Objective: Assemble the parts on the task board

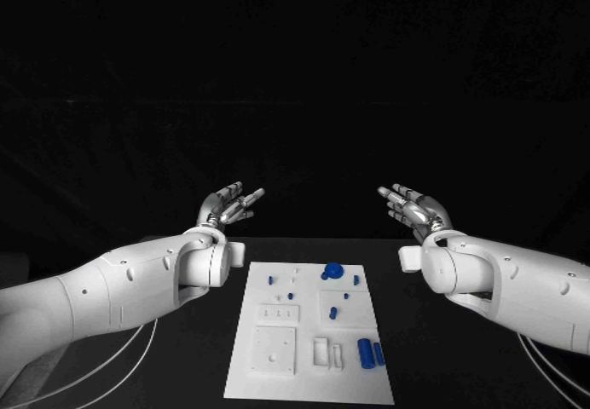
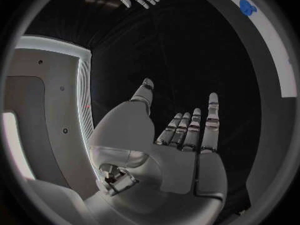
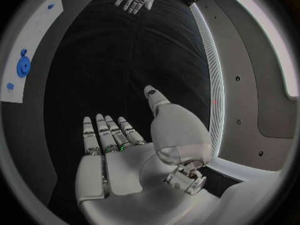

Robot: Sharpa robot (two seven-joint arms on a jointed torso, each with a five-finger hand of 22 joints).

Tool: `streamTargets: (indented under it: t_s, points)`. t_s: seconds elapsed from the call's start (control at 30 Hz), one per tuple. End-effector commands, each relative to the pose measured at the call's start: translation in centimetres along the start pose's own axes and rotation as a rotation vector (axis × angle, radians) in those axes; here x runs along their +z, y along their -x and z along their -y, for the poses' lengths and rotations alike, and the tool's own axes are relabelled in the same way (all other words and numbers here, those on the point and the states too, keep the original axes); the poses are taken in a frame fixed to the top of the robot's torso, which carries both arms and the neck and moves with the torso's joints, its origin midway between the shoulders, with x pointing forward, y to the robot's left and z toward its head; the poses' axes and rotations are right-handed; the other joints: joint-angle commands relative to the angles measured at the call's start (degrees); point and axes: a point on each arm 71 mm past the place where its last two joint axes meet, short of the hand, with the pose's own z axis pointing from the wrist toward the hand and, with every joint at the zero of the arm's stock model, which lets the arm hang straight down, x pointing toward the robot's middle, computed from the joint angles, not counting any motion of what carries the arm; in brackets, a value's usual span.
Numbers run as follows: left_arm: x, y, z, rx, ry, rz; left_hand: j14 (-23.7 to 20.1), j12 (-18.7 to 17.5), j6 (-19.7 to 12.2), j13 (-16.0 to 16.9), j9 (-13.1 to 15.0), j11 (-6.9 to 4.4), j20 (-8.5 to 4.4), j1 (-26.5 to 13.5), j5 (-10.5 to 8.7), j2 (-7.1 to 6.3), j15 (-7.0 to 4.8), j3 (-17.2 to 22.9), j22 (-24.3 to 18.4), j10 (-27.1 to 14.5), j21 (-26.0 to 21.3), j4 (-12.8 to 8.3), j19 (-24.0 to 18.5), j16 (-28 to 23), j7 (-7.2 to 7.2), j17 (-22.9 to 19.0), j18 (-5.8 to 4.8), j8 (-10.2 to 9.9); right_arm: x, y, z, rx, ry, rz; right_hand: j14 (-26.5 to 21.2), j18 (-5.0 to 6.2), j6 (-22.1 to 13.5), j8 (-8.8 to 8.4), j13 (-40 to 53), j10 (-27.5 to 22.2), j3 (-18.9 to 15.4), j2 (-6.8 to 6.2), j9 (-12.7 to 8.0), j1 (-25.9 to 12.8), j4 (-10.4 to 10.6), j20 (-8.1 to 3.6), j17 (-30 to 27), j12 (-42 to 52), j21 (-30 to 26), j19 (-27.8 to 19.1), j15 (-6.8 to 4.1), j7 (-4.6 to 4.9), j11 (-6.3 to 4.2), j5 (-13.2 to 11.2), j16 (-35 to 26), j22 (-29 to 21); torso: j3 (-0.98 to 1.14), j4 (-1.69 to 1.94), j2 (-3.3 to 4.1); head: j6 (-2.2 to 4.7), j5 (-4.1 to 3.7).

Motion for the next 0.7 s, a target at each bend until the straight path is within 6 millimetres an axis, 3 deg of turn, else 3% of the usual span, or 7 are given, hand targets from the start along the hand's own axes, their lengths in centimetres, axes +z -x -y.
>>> streamTargets:
  t_s: [0.03,0.3,0.5,0.57,0.6,0.63,0.7]
  points:
    - [1.2,-0.1,0.3,0.001,0.02,-0.084,1.35,0.3,1.0,0.11,0.14,0.2,0.55,2.66,0.43,0.06,0.23,0.13,0.2,0.97,0.43,0.24,1.74,0.32,0.21,0.12,1.18,0.42,0.7,-0.3,0.2,0.004,-0.075,-0.184,1.33,1.18,1.1,0.37,0.13,1.15,0.66,0.21,0.14,2.82,-0.64,0.39,0.15,0.37,0.46,1.06,0.62,3.68,0.53,0.64,0.35,0.13,-0.02,-0.02,-0.01,-0.01,0.02]
    - [2.8,0.8,0.9,0.036,0.017,-0.082,2.83,0.33,1.53,0.14,0.17,0.47,0.53,2.81,0.43,0.42,0.32,0.05,0.24,1.61,0.54,0.14,1.99,0.38,0.55,0.19,1.27,0.46,2.0,1.3,-0.3,-0.028,-0.112,-0.227,4.9,0.6,3.47,0.5,0.3,4.11,0.96,-0.39,0.27,6.04,-4.45,-0.43,0.33,0.54,1.0,3.04,1.36,4.02,1.05,0.61,0.51,0.28,-0.02,-0.02,-0.01,-0.01,0.02]
    - [2.7,0.9,0.9,0.029,0.025,-0.112,12.57,0.75,5.91,0.55,0.41,2.11,0.22,4.15,0.64,1.82,1.18,-0.51,0.61,10.15,1.8,-1.16,4.82,0.94,2.25,0.66,2.19,0.73,2.4,2.1,-0.7,-0.248,-0.047,-0.191,21.1,0.32,15.87,1.19,0.91,17.45,3.38,-1.3,0.92,9.44,-8.64,-2.5,1.09,1.11,3.52,12.77,0.51,3.27,0.22,0.59,1.25,0.99,-0.06,0.02,-0.02,-0.69,0.22]
    - [2.6,1.0,0.9,0.032,0.025,-0.118,26.56,1.29,13.46,1.01,0.85,2.59,-1.77,6.19,1.67,2.72,1.68,-0.43,1.31,21.89,3.98,-2.7,8.54,3.09,2.95,1.29,1.99,1.28,2.5,2.0,-0.8,-0.325,-0.02,-0.197,32.2,0.15,22.82,1.56,1.32,26.26,4.99,-1.76,1.25,9.72,-9.84,-3.71,1.71,1.39,5.41,20.16,-0.84,2.6,-0.98,1.24,1.81,1.56,-0.13,-0.03,0.0,-0.75,0.36]
    - [2.6,1.1,1.0,0.034,0.025,-0.123,29.14,1.9,16.64,1.36,1.03,2.54,-3.12,6.64,1.75,3.1,1.18,-0.58,1.64,29.87,5.07,-3.14,10.31,3.7,3.17,1.53,1.08,1.41,2.5,1.9,-0.9,-0.374,-0.003,-0.203,35.47,-0.13,29.23,1.83,1.6,32.98,6.21,-2.09,1.68,9.35,-10.5,-4.68,1.83,1.64,6.83,25.7,-1.89,2.18,-1.77,2.11,1.82,1.9,-0.13,-0.06,0.04,-0.73,0.43]
    - [2.6,1.1,1.0,0.036,0.025,-0.126,30.62,2.0,18.97,1.38,1.12,2.32,-4.32,7.01,1.8,3.45,0.8,-0.71,1.86,32.3,5.87,-3.46,11.6,3.56,3.14,1.51,0.06,1.43,2.6,1.9,-0.9,-0.405,0.008,-0.207,36.96,-0.26,33.87,2.18,1.62,34.96,6.96,-2.22,2.09,9.19,-10.86,-5.2,1.95,1.8,7.51,28.38,-2.44,1.85,-2.19,2.55,1.99,2.06,-0.15,-0.08,0.1,-0.76,0.48]
    - [2.5,1.2,1.2,0.047,0.022,-0.135,36.37,2.39,30.72,1.37,1.75,1.27,-8.03,8.04,1.98,4.35,-0.51,-0.95,2.51,38.28,8.13,-4.27,15.17,4.04,2.78,2.06,-2.78,2.92,2.6,1.5,-1.1,-0.51,0.05,-0.224,41.3,-0.5,37.3,2.35,1.66,37.92,9.39,-2.59,2.31,8.77,-11.85,-6.8,2.26,1.93,8.71,32.11,-4.08,1.19,-3.23,3.6,2.4,2.25,-0.15,-0.18,0.29,-0.8,0.68]
